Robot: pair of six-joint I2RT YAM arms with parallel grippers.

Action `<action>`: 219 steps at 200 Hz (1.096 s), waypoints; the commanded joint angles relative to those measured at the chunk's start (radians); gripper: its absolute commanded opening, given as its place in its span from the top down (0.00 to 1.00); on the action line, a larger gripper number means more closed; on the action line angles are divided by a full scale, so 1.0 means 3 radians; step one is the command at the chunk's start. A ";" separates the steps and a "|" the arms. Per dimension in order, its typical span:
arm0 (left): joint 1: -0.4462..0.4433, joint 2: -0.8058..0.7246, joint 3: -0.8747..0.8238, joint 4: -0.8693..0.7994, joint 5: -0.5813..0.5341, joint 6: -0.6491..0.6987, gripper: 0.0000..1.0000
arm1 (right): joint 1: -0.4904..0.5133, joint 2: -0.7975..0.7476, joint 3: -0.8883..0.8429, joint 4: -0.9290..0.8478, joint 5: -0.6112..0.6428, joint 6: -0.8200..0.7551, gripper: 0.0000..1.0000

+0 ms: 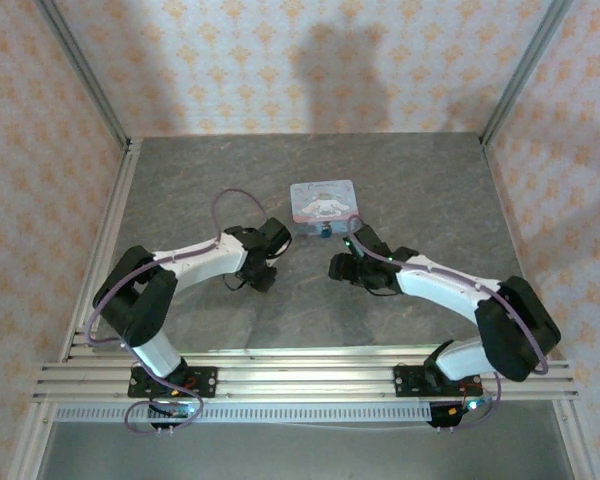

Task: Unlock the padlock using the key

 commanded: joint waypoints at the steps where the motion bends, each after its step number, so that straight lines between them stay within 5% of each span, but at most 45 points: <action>1: -0.0031 0.0061 0.0093 -0.0154 -0.0024 0.0112 0.72 | 0.0002 -0.0207 -0.0130 -0.0167 0.0230 0.0043 0.31; 155: -0.0046 0.0305 0.0184 -0.0233 0.0030 0.0393 0.70 | -0.0001 -0.0183 -0.0079 -0.0197 0.0355 0.0011 0.31; 219: -0.0046 0.0334 0.0206 -0.0231 0.0103 0.0465 0.86 | -0.0002 -0.0240 -0.0100 -0.0219 0.0404 0.0005 0.31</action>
